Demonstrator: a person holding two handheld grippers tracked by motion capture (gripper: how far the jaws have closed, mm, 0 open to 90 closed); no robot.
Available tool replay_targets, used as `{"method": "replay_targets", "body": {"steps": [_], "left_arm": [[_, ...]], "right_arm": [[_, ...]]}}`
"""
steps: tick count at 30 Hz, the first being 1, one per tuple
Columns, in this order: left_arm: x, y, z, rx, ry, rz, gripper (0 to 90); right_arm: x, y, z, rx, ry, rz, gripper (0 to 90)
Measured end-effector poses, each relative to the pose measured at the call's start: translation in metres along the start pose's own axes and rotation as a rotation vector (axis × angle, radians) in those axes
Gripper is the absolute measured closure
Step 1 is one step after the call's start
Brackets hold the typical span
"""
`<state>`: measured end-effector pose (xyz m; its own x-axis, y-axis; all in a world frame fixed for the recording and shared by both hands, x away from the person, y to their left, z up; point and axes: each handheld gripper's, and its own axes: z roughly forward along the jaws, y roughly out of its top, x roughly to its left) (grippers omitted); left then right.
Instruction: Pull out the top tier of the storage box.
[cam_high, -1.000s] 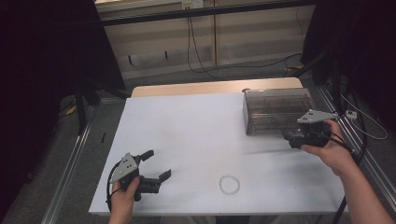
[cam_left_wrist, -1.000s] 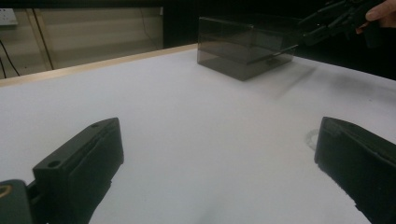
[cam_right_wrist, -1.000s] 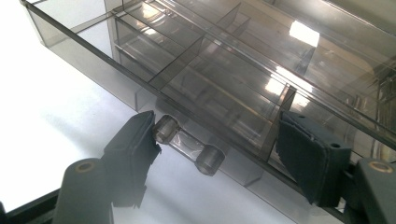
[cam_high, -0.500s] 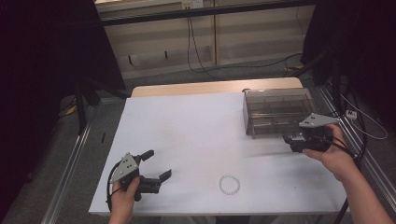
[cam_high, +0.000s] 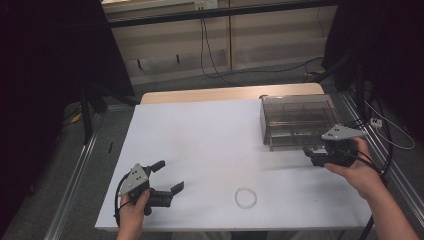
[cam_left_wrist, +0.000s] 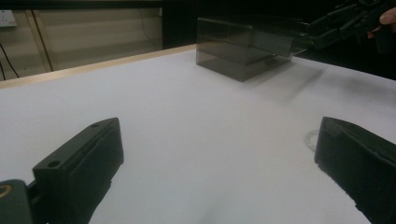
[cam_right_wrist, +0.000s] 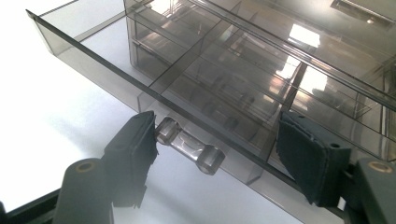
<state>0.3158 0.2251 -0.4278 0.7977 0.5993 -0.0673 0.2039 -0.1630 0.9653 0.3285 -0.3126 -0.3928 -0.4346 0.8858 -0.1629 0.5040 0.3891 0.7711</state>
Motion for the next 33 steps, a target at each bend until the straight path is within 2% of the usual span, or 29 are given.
{"method": "replay_targets", "body": {"steps": [21,25,30,33], "left_arm": [[0.0,0.0,0.001,0.003,0.001,0.004,1.6],[0.0,-0.001,0.001,0.003,-0.001,0.003,1.6],[-0.001,-0.001,0.002,0.007,-0.003,0.004,1.6],[-0.001,-0.001,0.003,0.007,-0.004,0.004,1.6]], "right_arm": [[0.007,-0.005,-0.004,-0.022,-0.01,0.037,29.0],[0.003,-0.006,-0.008,-0.058,0.021,0.12,30.7],[0.004,-0.006,-0.009,-0.052,0.016,0.077,33.0],[0.005,-0.005,-0.01,-0.051,0.022,0.068,35.0]]}}
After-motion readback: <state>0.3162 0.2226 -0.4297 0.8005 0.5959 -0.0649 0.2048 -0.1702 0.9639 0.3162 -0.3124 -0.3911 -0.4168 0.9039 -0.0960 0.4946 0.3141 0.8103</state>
